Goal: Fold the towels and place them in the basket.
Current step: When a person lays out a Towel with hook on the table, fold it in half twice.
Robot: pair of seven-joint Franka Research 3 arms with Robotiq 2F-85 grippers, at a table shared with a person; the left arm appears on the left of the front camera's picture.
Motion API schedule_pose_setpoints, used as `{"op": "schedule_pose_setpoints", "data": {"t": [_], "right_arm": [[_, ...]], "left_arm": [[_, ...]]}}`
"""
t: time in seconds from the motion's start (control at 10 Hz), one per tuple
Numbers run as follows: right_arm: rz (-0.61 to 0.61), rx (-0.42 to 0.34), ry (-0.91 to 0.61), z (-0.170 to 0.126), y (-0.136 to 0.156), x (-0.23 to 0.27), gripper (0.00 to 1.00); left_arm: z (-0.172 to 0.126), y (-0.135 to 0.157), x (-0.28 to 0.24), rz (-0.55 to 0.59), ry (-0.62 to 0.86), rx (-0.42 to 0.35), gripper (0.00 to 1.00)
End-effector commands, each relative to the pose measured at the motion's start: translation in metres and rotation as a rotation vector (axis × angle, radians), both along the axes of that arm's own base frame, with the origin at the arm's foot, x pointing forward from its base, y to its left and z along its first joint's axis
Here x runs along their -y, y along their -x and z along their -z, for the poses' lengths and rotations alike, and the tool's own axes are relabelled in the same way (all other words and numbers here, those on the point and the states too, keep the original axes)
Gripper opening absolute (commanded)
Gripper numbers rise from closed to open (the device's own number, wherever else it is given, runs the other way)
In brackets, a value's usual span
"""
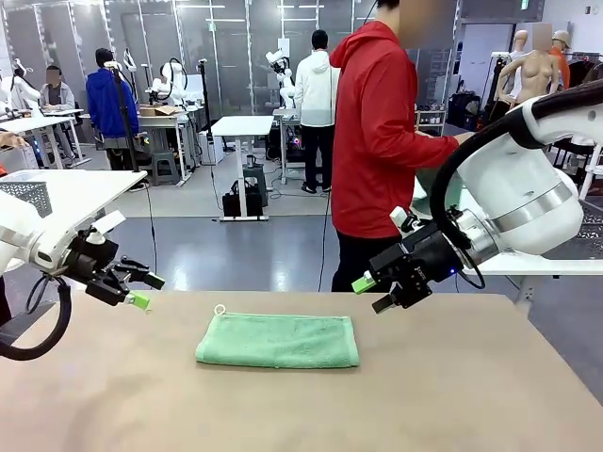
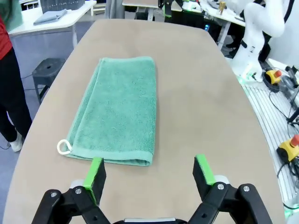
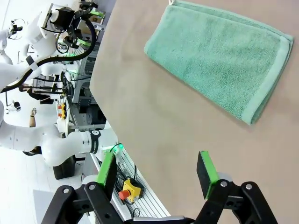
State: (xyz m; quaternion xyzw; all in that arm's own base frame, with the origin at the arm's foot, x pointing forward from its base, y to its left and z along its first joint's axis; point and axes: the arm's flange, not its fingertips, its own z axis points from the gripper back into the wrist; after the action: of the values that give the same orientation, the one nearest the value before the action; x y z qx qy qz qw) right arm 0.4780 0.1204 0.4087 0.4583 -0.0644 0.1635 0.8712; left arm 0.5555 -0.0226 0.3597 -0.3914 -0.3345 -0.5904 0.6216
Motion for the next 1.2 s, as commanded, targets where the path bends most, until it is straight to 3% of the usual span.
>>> {"op": "schedule_pose_setpoints", "data": {"t": [0.0,0.2,0.6,1.1], "right_arm": [[0.000,0.000,0.000,0.000,0.000,0.000,0.86],[0.004,0.023,0.028,-0.004,-0.007,-0.013,0.86],[0.207,0.062,0.218,0.005,-0.028,-0.059,0.86],[0.388,-0.025,0.477,0.028,-0.048,-0.095,0.86]], "left_arm": [[-0.004,0.000,0.000,-0.003,-0.009,0.003,0.94],[-0.004,0.000,0.000,-0.003,-0.009,0.003,0.94],[-0.004,0.000,0.000,-0.003,-0.009,0.003,0.94],[-0.004,0.000,0.000,-0.003,-0.009,0.003,0.94]]}}
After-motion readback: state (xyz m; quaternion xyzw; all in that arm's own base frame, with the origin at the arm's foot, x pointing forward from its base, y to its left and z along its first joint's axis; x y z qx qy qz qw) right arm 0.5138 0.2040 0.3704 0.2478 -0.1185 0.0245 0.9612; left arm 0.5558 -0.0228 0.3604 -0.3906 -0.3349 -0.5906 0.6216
